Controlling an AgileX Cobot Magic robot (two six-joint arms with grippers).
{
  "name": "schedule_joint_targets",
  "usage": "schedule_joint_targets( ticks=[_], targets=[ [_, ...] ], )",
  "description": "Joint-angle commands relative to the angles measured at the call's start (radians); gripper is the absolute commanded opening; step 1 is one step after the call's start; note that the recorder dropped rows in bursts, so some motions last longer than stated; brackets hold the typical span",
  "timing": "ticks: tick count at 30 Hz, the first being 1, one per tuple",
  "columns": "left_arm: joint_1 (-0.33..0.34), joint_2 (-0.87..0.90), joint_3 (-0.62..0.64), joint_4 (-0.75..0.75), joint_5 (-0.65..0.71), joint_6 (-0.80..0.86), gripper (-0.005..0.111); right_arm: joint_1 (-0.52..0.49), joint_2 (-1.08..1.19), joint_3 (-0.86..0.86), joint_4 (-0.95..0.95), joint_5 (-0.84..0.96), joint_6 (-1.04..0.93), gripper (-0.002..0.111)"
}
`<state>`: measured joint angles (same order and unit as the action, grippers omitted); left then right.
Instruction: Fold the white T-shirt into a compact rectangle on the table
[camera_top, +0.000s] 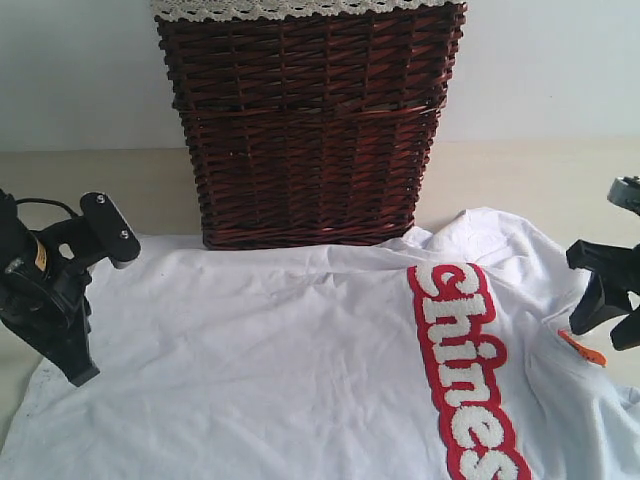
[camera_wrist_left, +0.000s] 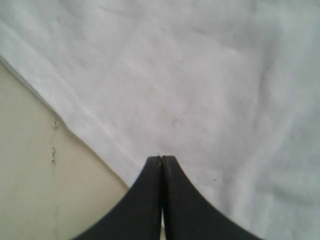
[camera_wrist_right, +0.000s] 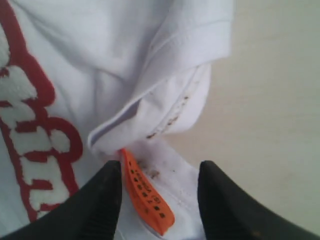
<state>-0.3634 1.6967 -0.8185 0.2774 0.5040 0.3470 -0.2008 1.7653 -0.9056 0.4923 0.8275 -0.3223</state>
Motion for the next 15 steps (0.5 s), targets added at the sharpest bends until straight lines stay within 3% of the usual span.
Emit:
schedule_joint_targets(
  ticks=[1, 6, 12, 15],
  targets=[
    [0.001, -0.01, 0.001, -0.021, -0.01, -0.008, 0.0, -0.045, -0.002, 0.011, 0.086, -0.039, -0.073, 0.047],
    [0.001, -0.01, 0.001, -0.021, -0.01, -0.008, 0.0, -0.045, 0.028, 0.066, 0.111, -0.158, -0.032, 0.047],
    [0.001, -0.01, 0.001, -0.024, -0.01, -0.008, 0.0, -0.045, 0.087, 0.068, 0.372, -0.14, -0.309, 0.047],
    [0.001, -0.01, 0.001, -0.024, -0.011, -0.008, 0.0, -0.045, 0.117, 0.068, 0.39, -0.142, -0.33, 0.047]
  ],
)
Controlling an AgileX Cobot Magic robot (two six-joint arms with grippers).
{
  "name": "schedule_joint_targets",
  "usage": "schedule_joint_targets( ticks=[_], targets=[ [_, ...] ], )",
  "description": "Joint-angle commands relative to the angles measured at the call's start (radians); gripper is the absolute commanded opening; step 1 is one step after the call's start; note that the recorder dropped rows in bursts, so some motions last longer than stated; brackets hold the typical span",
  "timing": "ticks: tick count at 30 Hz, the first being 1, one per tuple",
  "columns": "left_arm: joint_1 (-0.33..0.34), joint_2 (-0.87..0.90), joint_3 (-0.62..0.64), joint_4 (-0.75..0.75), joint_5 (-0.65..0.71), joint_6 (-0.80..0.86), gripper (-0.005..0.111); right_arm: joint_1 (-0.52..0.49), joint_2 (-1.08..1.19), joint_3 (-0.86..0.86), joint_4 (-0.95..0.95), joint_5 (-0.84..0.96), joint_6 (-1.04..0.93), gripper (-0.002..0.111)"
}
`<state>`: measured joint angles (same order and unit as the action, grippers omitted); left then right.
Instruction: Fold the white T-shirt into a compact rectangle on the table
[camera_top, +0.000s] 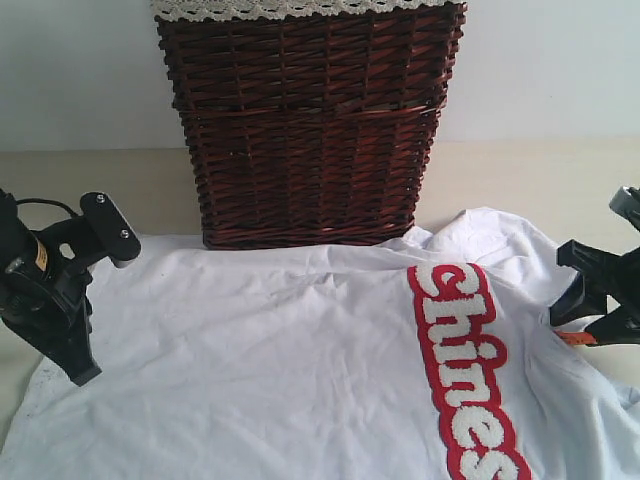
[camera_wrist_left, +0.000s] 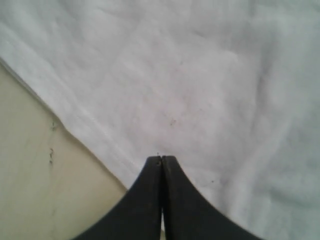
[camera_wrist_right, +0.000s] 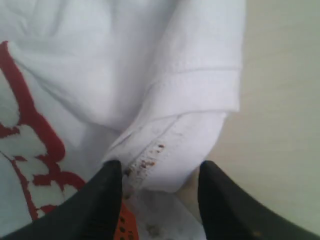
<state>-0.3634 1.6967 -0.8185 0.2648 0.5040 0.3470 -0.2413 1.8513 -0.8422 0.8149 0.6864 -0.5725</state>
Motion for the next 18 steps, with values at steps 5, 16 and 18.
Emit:
schedule_joint_targets(
  ticks=[5, 16, 18],
  targets=[
    [0.001, -0.01, 0.001, -0.012, -0.011, -0.008, 0.0, -0.004, 0.072, 0.005, 0.069, -0.008, -0.08, 0.047],
    [0.001, -0.01, 0.001, -0.012, -0.011, -0.008, 0.0, -0.004, -0.058, -0.074, -0.109, 0.071, -0.008, 0.0],
    [0.001, -0.01, 0.001, -0.012, -0.011, -0.008, 0.0, -0.004, -0.089, -0.108, -0.215, 0.1, 0.04, 0.0]
  ],
)
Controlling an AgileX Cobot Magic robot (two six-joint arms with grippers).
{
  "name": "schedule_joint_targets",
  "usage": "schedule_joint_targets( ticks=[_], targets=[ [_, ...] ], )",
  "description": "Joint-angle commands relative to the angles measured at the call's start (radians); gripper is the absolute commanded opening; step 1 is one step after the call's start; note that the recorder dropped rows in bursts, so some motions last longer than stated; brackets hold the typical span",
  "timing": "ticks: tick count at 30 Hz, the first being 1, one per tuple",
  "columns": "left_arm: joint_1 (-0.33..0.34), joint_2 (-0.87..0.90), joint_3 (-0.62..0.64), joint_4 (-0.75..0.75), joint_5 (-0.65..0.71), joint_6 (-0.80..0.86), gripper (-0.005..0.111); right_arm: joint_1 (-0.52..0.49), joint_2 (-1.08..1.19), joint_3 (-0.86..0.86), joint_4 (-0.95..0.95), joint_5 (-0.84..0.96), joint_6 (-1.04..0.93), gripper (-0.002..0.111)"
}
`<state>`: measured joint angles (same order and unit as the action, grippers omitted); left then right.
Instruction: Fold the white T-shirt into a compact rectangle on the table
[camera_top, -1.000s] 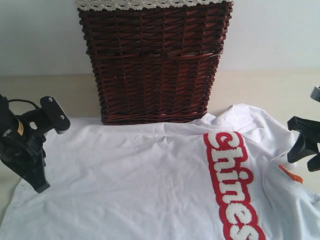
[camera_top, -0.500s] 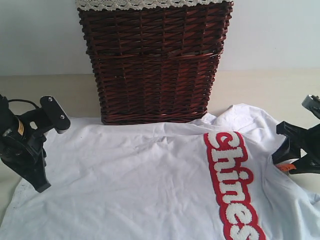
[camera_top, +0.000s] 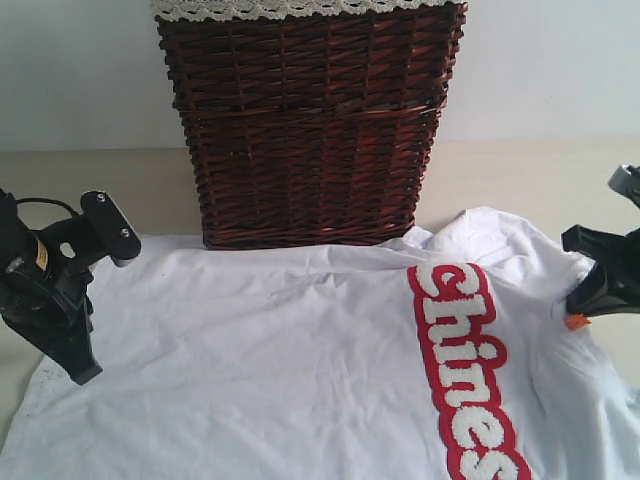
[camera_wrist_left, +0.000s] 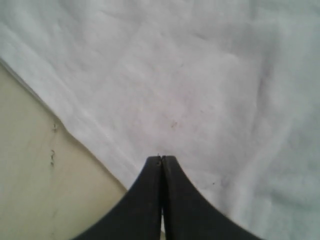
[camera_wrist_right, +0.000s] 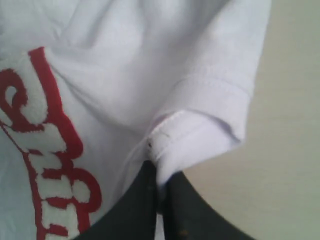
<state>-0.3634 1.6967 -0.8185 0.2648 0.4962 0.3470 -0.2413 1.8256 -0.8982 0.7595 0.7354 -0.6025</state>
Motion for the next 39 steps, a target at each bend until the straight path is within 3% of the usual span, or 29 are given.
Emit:
schedule_joint_targets(
  ticks=[1, 4, 10, 12, 15, 17, 19, 20, 21, 25, 27, 28, 33, 39],
  targets=[
    [0.001, -0.01, 0.001, -0.012, -0.004, -0.008, 0.0, -0.002, -0.074, -0.075, -0.236, 0.08, 0.1, 0.0],
    [0.001, -0.01, 0.001, -0.012, -0.004, -0.008, 0.0, -0.002, -0.093, -0.134, -0.399, 0.121, 0.239, 0.005],
    [0.001, -0.01, 0.001, -0.012, -0.004, -0.008, 0.0, -0.002, -0.089, -0.148, -0.45, 0.032, 0.27, 0.033],
    [0.001, -0.01, 0.001, -0.012, -0.006, -0.006, 0.0, -0.002, -0.082, -0.148, -0.533, 0.012, 0.364, 0.038],
    [0.001, -0.01, 0.001, -0.01, -0.012, -0.003, 0.0, -0.002, -0.082, -0.168, -0.593, 0.058, 0.473, 0.036],
    [0.001, -0.01, 0.001, -0.012, -0.017, -0.003, 0.0, -0.002, -0.082, -0.193, -0.465, 0.146, 0.385, 0.03],
    [-0.013, -0.015, 0.001, -0.041, -0.03, -0.001, 0.0, 0.001, -0.088, -0.199, -0.283, 0.215, 0.191, 0.015],
    [-0.042, -0.018, 0.001, -0.097, -0.037, 0.057, 0.0, 0.022, -0.106, -0.199, -0.264, 0.231, 0.152, 0.002],
    [-0.073, -0.018, 0.001, -0.152, -0.037, 0.132, 0.0, 0.051, -0.122, -0.199, -0.289, 0.231, 0.16, 0.0],
    [-0.246, 0.001, 0.001, -0.479, -0.093, 0.491, 0.0, 0.148, -0.152, -0.199, -0.306, 0.212, 0.16, 0.0],
    [-0.312, 0.035, -0.019, -0.637, -0.128, 0.581, 0.0, 0.176, -0.152, -0.199, -0.334, 0.212, 0.16, 0.0],
    [-0.317, 0.054, -0.03, -0.638, -0.108, 0.576, 0.0, 0.178, -0.152, -0.199, -0.34, 0.212, 0.162, 0.0],
    [-0.217, 0.151, -0.044, -0.483, 0.008, 0.41, 0.0, 0.178, -0.152, -0.199, -0.344, 0.196, 0.17, 0.0],
    [-0.118, 0.175, -0.044, -0.468, 0.024, 0.382, 0.0, 0.178, -0.152, -0.199, -0.376, 0.203, 0.194, 0.0]
  ],
)
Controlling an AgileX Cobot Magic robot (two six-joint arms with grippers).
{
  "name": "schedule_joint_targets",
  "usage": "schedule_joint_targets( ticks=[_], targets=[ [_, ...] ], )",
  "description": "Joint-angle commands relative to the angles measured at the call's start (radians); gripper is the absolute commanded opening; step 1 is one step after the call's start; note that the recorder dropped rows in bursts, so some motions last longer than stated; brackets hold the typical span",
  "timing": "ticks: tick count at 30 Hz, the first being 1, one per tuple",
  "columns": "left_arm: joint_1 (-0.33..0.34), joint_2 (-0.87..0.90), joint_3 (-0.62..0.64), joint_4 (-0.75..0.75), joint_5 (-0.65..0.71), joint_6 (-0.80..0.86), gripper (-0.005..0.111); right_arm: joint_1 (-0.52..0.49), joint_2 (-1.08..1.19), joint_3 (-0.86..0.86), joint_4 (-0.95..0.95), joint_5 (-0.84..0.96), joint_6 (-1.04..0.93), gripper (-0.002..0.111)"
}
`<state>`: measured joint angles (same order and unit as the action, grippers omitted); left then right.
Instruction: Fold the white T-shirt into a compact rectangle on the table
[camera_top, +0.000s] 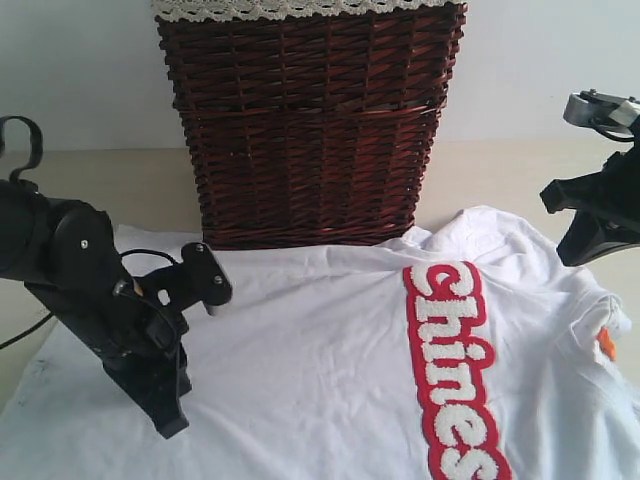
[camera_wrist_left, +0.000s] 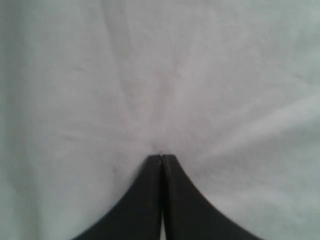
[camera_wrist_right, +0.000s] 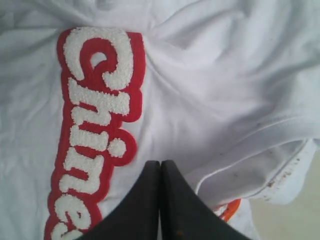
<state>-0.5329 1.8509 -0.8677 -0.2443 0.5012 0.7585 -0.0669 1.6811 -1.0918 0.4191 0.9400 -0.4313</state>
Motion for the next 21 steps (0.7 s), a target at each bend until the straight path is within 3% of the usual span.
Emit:
schedule_joint_targets(
  ticks=[1, 7, 11, 16, 19, 21],
  targets=[
    [0.064, 0.021, 0.005, 0.052, 0.019, -0.043, 0.0, 0.004, -0.007, -0.006, -0.06, -0.001, 0.045, 0.0],
    [0.126, 0.021, 0.005, 0.069, 0.016, -0.112, 0.0, 0.028, -0.007, 0.009, -0.186, 0.016, 0.149, 0.0],
    [0.126, 0.021, 0.005, 0.069, 0.014, -0.123, 0.0, 0.103, 0.009, 0.042, -0.244, 0.077, 0.162, 0.0],
    [0.122, 0.019, -0.017, 0.048, 0.028, -0.13, 0.0, 0.155, 0.073, 0.088, -0.253, -0.012, 0.121, 0.0],
    [0.122, 0.017, -0.028, 0.049, 0.048, -0.13, 0.0, 0.155, 0.167, 0.096, -0.467, -0.011, 0.293, 0.0],
    [0.122, 0.018, -0.028, 0.05, 0.046, -0.13, 0.0, 0.155, 0.184, 0.096, -0.508, -0.051, 0.289, 0.0]
  ],
)
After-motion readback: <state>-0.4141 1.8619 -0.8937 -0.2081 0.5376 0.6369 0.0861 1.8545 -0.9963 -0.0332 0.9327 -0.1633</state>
